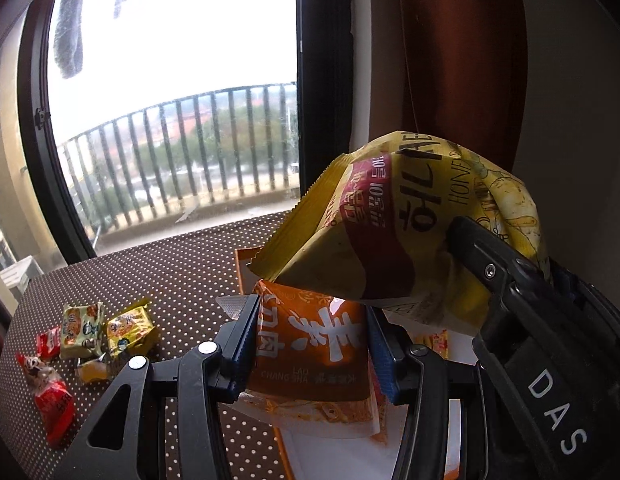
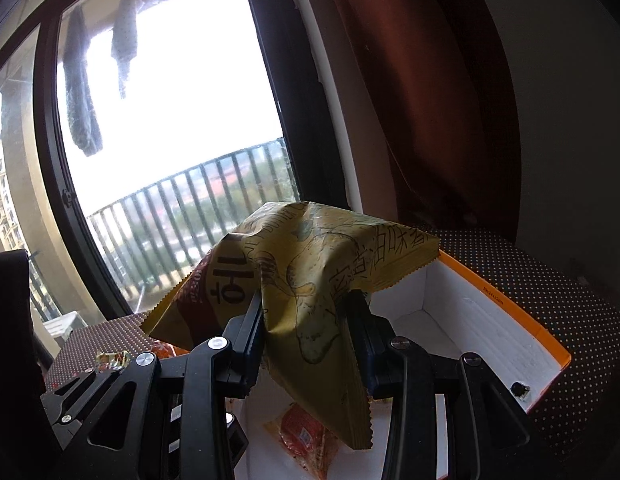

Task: Organize snacks
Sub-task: 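Carry both held packets over the orange box, then lower both packets into the box and open both tools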

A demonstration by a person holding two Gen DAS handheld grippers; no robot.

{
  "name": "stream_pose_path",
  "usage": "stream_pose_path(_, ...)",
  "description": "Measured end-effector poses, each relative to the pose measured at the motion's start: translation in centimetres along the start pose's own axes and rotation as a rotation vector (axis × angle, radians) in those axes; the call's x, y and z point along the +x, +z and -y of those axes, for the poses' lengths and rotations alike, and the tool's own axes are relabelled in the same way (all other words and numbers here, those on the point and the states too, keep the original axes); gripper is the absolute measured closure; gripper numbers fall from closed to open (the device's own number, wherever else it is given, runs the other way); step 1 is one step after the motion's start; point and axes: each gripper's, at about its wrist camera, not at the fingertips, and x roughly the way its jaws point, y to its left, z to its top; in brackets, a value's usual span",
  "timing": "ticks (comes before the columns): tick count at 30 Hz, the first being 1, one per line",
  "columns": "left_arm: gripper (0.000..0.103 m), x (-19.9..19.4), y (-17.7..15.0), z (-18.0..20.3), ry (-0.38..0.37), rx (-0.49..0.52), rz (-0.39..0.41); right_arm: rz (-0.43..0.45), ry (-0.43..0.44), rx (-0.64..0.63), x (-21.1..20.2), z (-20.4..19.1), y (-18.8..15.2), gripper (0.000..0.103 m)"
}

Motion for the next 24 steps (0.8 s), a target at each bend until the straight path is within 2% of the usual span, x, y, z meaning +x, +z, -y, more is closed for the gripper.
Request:
stream_pose_path(6,0.051,1.7,0.0,2.4,-0.029,0.040,-0.062,-0.030,-0.036,0.042,0.7,2.1,0.1,0.061)
stream_pose_path(12,0.046,3.8,-0.1,3.9,-0.092,0.037,-0.210,-0.074,-0.049,0.091,1.5,4.1,0.0,0.061)
stream_pose_path(13,0.043,3.8,-0.2,4.1,-0.088,0.045,-0.211,-0.083,-0.050,0.097,2.0,4.5,0.0,0.061)
stream_pose_path(16,0.021,3.8,-0.2,4.8,-0.084,0.078,-0.211,-0.089,-0.059,0.101,2.1,4.9,-0.3,0.061)
stream_pose_path(17,0.018,3.6,-0.2,4.9,-0.087,0.087,-0.207,-0.092,-0.056,0.105,2.2,4.9,-0.2,0.061)
stream_pose_path(24,0.018,4.1,0.3,4.8,-0.075,0.142,-0.235,-0.134,-0.031,0.107,3.3,4.7,0.4,0.061)
